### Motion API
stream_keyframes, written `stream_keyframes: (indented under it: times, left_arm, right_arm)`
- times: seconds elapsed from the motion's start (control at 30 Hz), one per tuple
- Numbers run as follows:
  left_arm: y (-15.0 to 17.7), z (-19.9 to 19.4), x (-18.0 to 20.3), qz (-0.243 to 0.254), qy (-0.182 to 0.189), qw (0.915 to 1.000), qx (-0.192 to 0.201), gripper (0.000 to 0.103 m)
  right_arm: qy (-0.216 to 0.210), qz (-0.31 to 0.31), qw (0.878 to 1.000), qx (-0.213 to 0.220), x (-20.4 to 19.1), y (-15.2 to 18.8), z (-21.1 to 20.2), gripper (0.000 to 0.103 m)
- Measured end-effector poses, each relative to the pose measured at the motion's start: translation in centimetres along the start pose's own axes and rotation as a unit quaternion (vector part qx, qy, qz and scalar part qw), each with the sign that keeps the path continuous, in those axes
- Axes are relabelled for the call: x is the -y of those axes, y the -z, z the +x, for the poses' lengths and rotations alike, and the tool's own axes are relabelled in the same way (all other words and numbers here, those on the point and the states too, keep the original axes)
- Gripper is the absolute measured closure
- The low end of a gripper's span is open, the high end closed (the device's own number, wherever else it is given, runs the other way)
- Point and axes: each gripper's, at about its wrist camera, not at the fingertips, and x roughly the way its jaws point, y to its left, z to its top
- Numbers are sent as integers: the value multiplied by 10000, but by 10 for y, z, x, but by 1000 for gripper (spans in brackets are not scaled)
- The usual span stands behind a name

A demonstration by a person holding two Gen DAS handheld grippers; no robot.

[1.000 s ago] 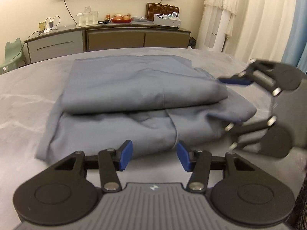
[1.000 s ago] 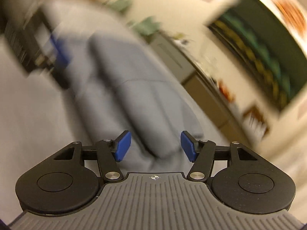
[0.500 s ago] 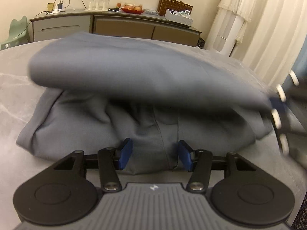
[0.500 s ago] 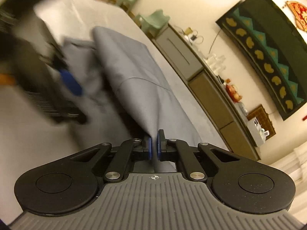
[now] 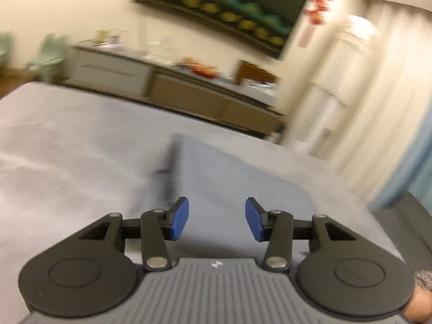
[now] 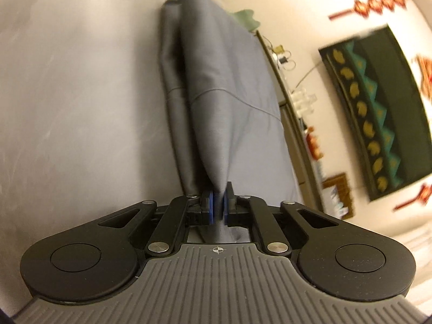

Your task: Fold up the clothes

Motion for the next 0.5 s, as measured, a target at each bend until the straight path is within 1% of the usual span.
stream_keyframes:
  times: [0.03,0.07,0.1,0.13,0.17,0.23,0.3,0.33,0.37,0.4,0.43,0.47,0.5]
  left_arm:
    - [4,17,13,221,-35,9996,-197,56]
    - [9,36,24,456,-220,9976,-468,55]
    - [16,61,32,699,-540,9929,-802,56]
    - [23,81,32,793,-894,9871,-1069,56]
    - [28,94,25,765,-1125,9832,-1218,55]
    - [31,99,20,669,-1118,9850,-1135,55]
    - [36,97,24,804,-1123,9839,-1135,55]
    - [40,98,26,880,-1154,9834,-1087,55]
    - [41,96,24,906,-1162,9833,-1072,55]
    - [42,94,22,929,-1170,9831,-1057,55]
    - [41,95,21,881,-1154,9837,-1059,55]
    - [39,96,19,833,-1139,9843,-1062,55]
    - [39,99,20,839,-1153,9841,-1061,55]
  right_arm:
    - [30,-70,10000,12,-3,1,-1,91]
    - [60,-140,9999,24,-5,3,-1,91]
    - [90,-210,9997,36,-8,4,-2,91]
    - [119,-280,9995,48,-11,6,-3,91]
    - [149,-350,9993,60,-13,7,-3,90]
    - [209,-490,9985,84,-19,10,-5,90]
    - [269,-630,9976,108,-24,13,-6,89]
    - [203,-578,9980,131,-21,15,-8,88]
    - [-44,-318,9994,143,-9,18,-12,84]
    - [-365,7,9993,118,5,21,-17,77]
    - [-745,438,9962,89,23,24,-22,72]
    - [-1137,997,9884,137,45,28,-29,70]
    - [-1437,1539,9771,295,67,32,-36,70]
